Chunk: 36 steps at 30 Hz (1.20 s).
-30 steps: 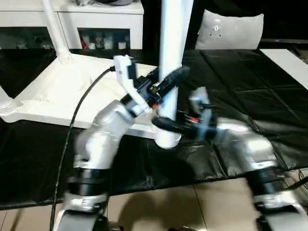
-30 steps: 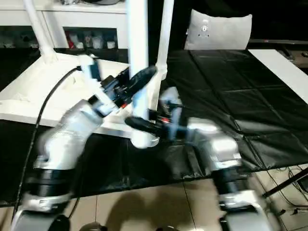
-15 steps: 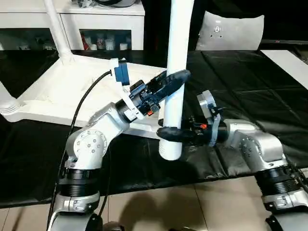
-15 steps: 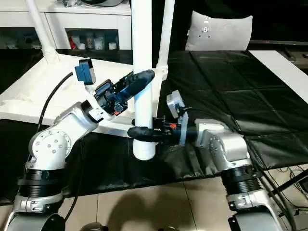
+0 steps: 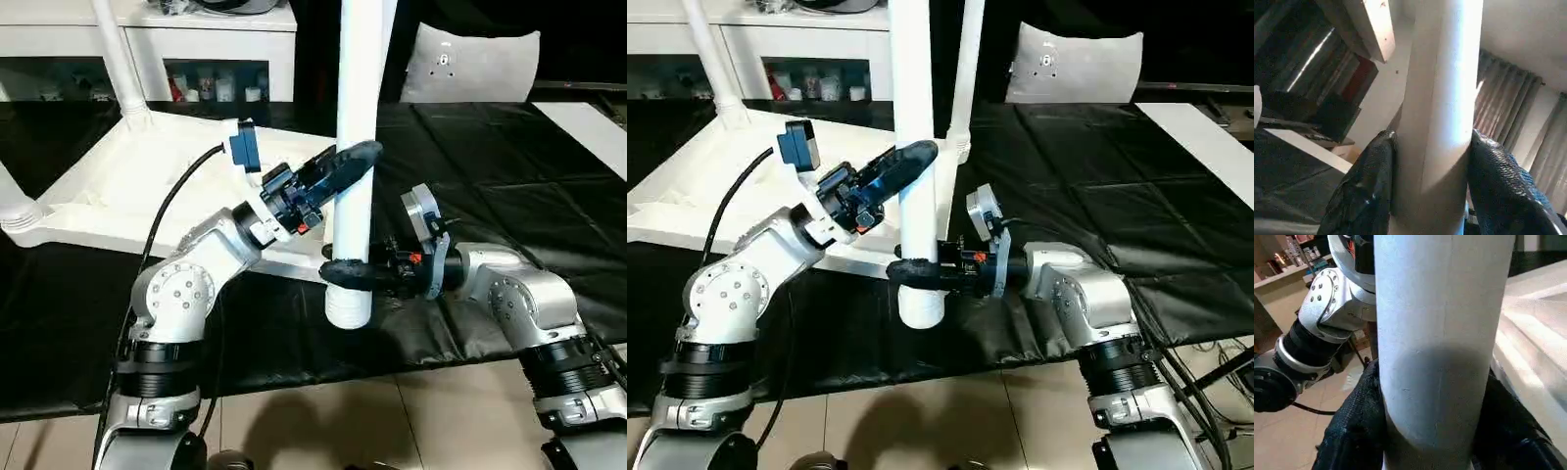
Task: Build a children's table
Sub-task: Pick table leg
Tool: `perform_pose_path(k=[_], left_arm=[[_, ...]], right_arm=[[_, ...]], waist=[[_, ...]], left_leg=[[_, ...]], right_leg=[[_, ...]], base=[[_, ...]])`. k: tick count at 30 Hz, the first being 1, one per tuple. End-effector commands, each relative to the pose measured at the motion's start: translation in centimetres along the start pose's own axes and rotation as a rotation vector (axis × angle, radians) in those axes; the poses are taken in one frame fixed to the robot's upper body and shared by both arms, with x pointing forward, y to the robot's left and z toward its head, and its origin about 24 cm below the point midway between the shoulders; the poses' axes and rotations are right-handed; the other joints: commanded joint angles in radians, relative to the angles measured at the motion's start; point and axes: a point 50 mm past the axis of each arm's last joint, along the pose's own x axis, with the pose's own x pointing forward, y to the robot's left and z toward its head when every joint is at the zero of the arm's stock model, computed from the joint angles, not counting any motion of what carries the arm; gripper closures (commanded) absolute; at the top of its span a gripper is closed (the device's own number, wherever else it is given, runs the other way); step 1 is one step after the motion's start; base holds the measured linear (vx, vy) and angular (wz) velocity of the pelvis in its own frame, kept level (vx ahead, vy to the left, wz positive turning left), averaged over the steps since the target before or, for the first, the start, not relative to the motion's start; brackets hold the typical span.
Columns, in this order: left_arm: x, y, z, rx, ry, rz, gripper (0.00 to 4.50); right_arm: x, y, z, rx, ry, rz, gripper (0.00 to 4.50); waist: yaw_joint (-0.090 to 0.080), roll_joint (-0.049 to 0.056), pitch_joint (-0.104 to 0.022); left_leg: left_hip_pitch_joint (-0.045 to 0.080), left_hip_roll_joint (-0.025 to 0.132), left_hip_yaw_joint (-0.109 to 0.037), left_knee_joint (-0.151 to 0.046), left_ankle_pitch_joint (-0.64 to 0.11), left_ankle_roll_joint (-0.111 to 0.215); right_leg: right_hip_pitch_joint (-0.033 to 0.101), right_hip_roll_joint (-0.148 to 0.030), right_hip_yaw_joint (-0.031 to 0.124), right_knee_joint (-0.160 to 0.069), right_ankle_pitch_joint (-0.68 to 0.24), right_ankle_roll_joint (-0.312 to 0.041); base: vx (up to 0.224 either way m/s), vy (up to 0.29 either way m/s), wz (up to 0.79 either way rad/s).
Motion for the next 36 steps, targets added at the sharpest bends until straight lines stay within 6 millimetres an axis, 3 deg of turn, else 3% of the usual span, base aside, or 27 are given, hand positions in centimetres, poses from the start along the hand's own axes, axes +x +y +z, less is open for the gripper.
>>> perform_pose_path(k=[1, 2, 4, 5, 8, 11, 15, 17, 19, 20, 21, 26, 27, 28, 31, 36], left_arm=[[0.2, 0.3, 0.5, 0.017, -0.021, 0.032, 2.64], [0.2, 0.5, 0.7, 0.033, -0.027, 0.057, 2.64], [0.1, 0.7, 0.8, 0.044, -0.035, 0.08, 2.64], [0.0, 0.8, 0.9, 0.051, -0.04, 0.098, 2.64], [0.0, 1.4, 1.2, 0.07, -0.044, 0.153, 2.67], [-0.1, 1.9, 1.5, 0.108, -0.034, 0.21, 2.71], [-0.3, 2.3, 1.8, 0.124, -0.04, 0.25, 2.73], [-0.3, 2.7, 1.9, 0.133, -0.039, 0.284, 2.73], [-0.3, 2.9, 1.9, 0.146, -0.037, 0.308, 2.73], [-0.3, 3.0, 2.0, 0.148, -0.038, 0.314, 2.73], [-0.3, 3.0, 2.0, 0.149, -0.038, 0.316, 2.73], [-0.2, 3.1, 1.9, 0.148, -0.022, 0.323, 2.73], [-0.2, 3.1, 1.8, 0.149, -0.019, 0.325, 2.73], [-0.1, 3.0, 1.8, 0.15, -0.019, 0.325, 2.73], [-0.1, 2.9, 1.8, 0.151, -0.021, 0.323, 2.73], [0.0, 2.7, 1.7, 0.165, -0.014, 0.318, 2.73]], right_arm=[[-0.2, -0.2, 0.6, -0.054, 0.02, -0.035, 2.62], [-0.1, -0.6, 0.7, -0.049, 0.008, -0.066, 2.27], [-0.1, -0.9, 0.7, -0.051, 0.0, -0.093, 1.9], [-0.1, -1.0, 0.8, -0.054, -0.009, -0.107, 1.87], [-0.3, -1.1, 1.3, -0.054, -0.053, -0.131, 1.72], [-0.8, -1.0, 1.8, -0.036, -0.104, -0.13, 1.43], [-1.4, -1.1, 2.3, -0.019, -0.153, -0.146, 1.08], [-2.2, -1.5, 2.5, -0.009, -0.176, -0.204, 0.96], [-2.7, -2.0, 2.5, -0.003, -0.189, -0.267, 0.72], [-2.9, -2.3, 2.7, 0.008, -0.2, -0.3, 0.72], [-3.1, -2.5, 2.7, 0.012, -0.203, -0.324, 0.62], [-3.8, -3.0, 2.9, 0.053, -0.224, -0.364, 0.16], [-3.9, -3.0, 3.0, 0.065, -0.228, -0.358, 0.16], [-4.0, -2.9, 2.9, 0.07, -0.225, -0.352, 0.01], [-4.0, -2.8, 2.9, 0.067, -0.21, -0.338, 0.0], [-3.6, -2.6, 2.9, 0.055, -0.19, -0.307, 0.0]], waist=[[0.002, -0.003, -0.076], [0.0, -0.007, -0.076], [-0.001, -0.004, -0.075], [-0.002, 0.001, -0.075], [-0.002, -0.002, -0.076], [0.0, -0.004, -0.078], [0.002, 0.001, -0.079], [0.003, -0.011, -0.079], [0.005, -0.004, -0.078], [0.004, -0.005, -0.079], [0.004, 0.003, -0.079], [0.006, -0.001, -0.081], [0.006, -0.001, -0.081], [0.004, -0.009, -0.081], [0.006, -0.003, -0.08], [0.006, -0.008, -0.079]], left_leg=[[0.005, 0.024, -0.004, -0.065, -0.154, 0.016], [0.004, 0.025, -0.003, -0.065, -0.149, 0.018], [0.003, 0.023, -0.003, -0.065, -0.149, 0.016], [0.005, 0.023, -0.003, -0.065, -0.152, 0.013], [0.005, 0.021, -0.002, -0.064, -0.149, 0.009], [0.006, 0.024, -0.003, -0.064, -0.133, 0.02], [0.006, 0.023, -0.002, -0.064, -0.13, 0.023], [0.005, 0.022, -0.001, -0.063, -0.129, 0.022], [0.005, 0.022, -0.001, -0.063, -0.124, 0.017], [0.006, 0.021, 0.0, -0.062, -0.123, 0.014], [0.007, 0.021, -0.001, -0.063, -0.127, 0.011], [0.006, 0.02, -0.001, -0.062, -0.124, 0.012], [0.005, 0.021, -0.001, -0.062, -0.123, 0.015], [0.004, 0.02, 0.0, -0.062, -0.119, 0.019], [0.004, 0.021, 0.0, -0.061, -0.116, 0.024], [0.004, 0.021, -0.001, -0.062, -0.127, 0.019]], right_leg=[[0.064, -0.064, 0.052, -0.076, -0.277, -0.14], [0.064, -0.064, 0.052, -0.077, -0.274, -0.139], [0.063, -0.064, 0.052, -0.078, -0.286, -0.133], [0.062, -0.064, 0.052, -0.079, -0.292, -0.128], [0.063, -0.063, 0.052, -0.08, -0.293, -0.116], [0.063, -0.063, 0.052, -0.074, -0.255, -0.127], [0.063, -0.062, 0.053, -0.073, -0.234, -0.138], [0.064, -0.063, 0.052, -0.074, -0.246, -0.134], [0.063, -0.064, 0.052, -0.074, -0.255, -0.133], [0.063, -0.064, 0.053, -0.074, -0.255, -0.131], [0.062, -0.063, 0.051, -0.076, -0.254, -0.132], [0.064, -0.063, 0.051, -0.071, -0.232, -0.144], [0.065, -0.063, 0.051, -0.071, -0.228, -0.145], [0.066, -0.062, 0.051, -0.072, -0.228, -0.143], [0.065, -0.064, 0.051, -0.072, -0.231, -0.143], [0.064, -0.064, 0.049, -0.075, -0.274, -0.127]], base=[[0.0, 0.0, 0.0], [0.0, 0.0, 0.0], [0.0, 0.0, 0.0], [0.0, 0.0, 0.0], [0.0, 0.0, 0.0], [0.0, 0.0, 0.0], [0.0, 0.0, 0.0], [0.0, 0.0, 0.0], [0.0, 0.0, 0.0], [0.0, 0.0, 0.0], [0.0, 0.0, 0.0], [0.0, 0.0, 0.0], [0.0, 0.0, 0.0], [0.0, 0.0, 0.0], [0.0, 0.0, 0.0], [0.0, 0.0, 0.0]])
